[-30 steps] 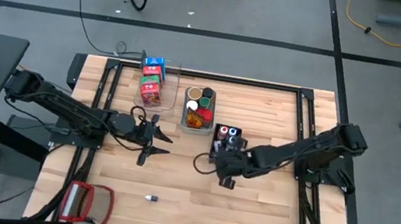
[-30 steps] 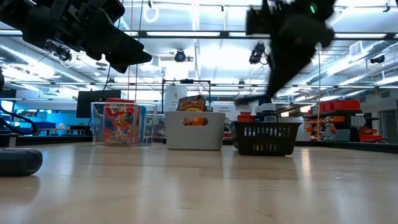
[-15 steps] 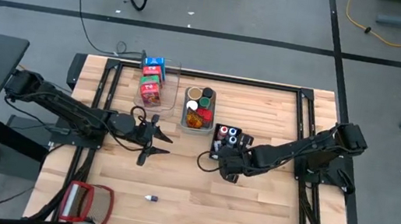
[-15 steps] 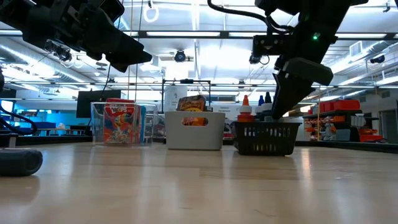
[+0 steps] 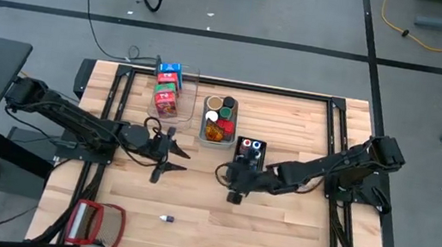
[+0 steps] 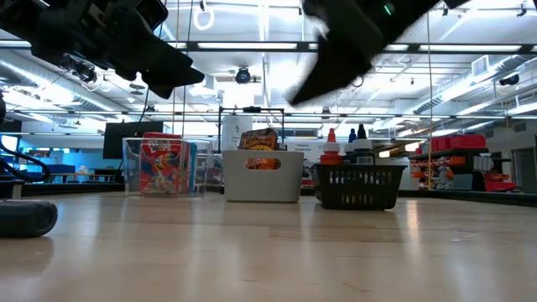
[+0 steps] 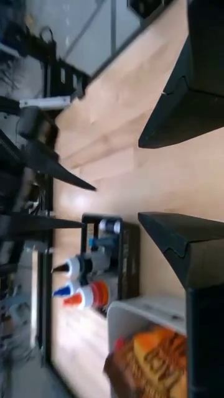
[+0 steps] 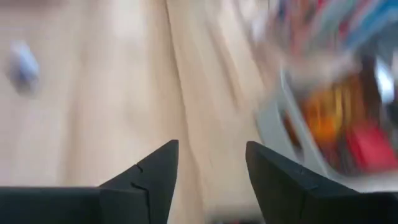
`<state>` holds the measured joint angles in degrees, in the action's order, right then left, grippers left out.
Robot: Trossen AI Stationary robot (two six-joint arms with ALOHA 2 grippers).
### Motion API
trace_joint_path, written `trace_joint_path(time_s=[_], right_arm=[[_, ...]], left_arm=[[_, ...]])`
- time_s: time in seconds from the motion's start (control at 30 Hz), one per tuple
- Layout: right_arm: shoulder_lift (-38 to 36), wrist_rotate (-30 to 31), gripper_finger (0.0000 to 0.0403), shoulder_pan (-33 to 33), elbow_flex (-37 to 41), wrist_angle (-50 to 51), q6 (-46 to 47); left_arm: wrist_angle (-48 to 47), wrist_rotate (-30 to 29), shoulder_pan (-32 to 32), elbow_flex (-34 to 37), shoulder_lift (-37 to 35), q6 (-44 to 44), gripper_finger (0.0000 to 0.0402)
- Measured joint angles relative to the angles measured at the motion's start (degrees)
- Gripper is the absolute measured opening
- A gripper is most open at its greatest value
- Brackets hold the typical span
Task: Pick & Place Kitchen Items
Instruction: Put the purple food coloring bottle into the black bin
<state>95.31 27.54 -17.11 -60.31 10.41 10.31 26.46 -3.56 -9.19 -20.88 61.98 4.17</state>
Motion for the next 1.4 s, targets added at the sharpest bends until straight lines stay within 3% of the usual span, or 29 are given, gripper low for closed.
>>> trace_joint_path(time_s=[0.17, 0.37, 0.53, 0.8, 1.4], right_arm=[[0.0, -2.5, 0.019, 0.0, 0.0, -18.8, -4.0], [0.0, -3.5, 0.0175, 0.1, 0.0, -27.6, -14.3], [0.0, -3.0, 0.0166, 0.4, 0.0, -28.3, -15.1], [0.0, -3.0, 0.0165, 0.4, 0.0, -27.3, -13.8], [0.0, -3.0, 0.0165, 0.6, 0.0, -23.8, -14.1]], left_arm=[[0.0, 5.1, 0.0, 0.0, 0.0, 6.3, 0.0187], [0.0, 6.1, -2.3, 0.0, 0.0, 11.4, 0.0187], [0.1, 5.7, -6.4, 0.0, 0.0, 12.3, 0.0187], [0.1, -0.2, -13.9, 0.0, 0.0, 8.6, 0.0187], [-5.7, -0.3, -19.4, 0.0, 0.0, 10.7, 0.0187]])
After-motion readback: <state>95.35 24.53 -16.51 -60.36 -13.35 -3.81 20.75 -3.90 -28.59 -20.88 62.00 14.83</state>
